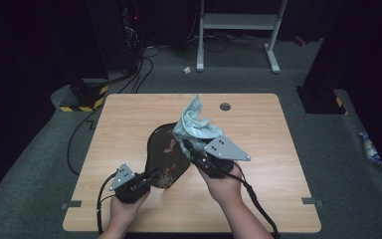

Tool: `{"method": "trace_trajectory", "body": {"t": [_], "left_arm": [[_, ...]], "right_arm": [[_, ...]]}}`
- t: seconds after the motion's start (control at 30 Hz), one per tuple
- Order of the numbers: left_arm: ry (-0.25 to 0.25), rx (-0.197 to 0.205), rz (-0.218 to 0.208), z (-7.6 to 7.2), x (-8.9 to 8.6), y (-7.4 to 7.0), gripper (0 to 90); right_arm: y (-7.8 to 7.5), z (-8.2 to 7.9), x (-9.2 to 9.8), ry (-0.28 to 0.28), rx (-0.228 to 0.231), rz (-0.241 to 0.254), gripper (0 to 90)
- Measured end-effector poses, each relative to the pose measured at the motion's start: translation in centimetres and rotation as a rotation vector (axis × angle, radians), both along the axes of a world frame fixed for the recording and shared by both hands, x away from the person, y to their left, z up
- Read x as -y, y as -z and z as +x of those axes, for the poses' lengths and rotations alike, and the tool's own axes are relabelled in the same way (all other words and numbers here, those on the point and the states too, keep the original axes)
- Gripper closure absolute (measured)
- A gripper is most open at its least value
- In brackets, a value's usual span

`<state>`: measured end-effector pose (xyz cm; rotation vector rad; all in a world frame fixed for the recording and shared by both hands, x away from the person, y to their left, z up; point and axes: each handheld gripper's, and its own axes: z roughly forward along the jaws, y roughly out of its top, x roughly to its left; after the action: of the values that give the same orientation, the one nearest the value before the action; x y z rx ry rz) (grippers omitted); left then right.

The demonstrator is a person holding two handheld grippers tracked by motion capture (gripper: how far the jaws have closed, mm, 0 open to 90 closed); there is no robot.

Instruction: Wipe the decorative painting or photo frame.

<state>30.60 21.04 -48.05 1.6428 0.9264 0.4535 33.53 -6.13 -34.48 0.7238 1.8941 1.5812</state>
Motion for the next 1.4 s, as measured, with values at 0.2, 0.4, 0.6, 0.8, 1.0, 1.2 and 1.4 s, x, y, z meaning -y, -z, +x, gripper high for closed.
{"method": "trace_trajectory", "body": {"t": [0.2, 0.4, 0.6, 0.8, 1.0, 1.2, 1.4], "left_arm": [[-0.001, 0.002, 0.000, 0.0, 0.0, 0.0, 80.1], [0.035, 0.013, 0.005, -0.2, 0.6, 0.1, 80.2], [0.062, 0.024, 0.016, -0.4, 1.4, 0.1, 80.1], [0.065, 0.026, 0.012, -0.3, 1.3, 0.2, 80.1], [0.066, 0.032, 0.016, -0.3, 1.2, 0.2, 80.0], [0.064, 0.034, 0.019, -0.3, 1.2, 0.2, 79.9], [0.066, 0.029, 0.011, -0.4, 1.2, 0.3, 79.8]], "right_arm": [[-2.1, 0.9, -2.1, -0.037, 0.020, 0.001, 63.0], [-3.0, 1.6, -3.7, -0.067, 0.006, 0.004, 63.0], [-2.6, 1.6, -3.9, -0.075, -0.018, -0.010, 63.0], [-2.3, 2.1, -4.6, -0.093, -0.043, -0.037, 63.0], [-2.1, 2.7, -5.1, -0.093, -0.059, -0.048, 63.6], [-1.7, 3.9, -4.5, -0.076, -0.097, -0.039, 64.3], [-1.0, 5.5, -2.8, -0.043, -0.140, -0.020, 64.8]]}}
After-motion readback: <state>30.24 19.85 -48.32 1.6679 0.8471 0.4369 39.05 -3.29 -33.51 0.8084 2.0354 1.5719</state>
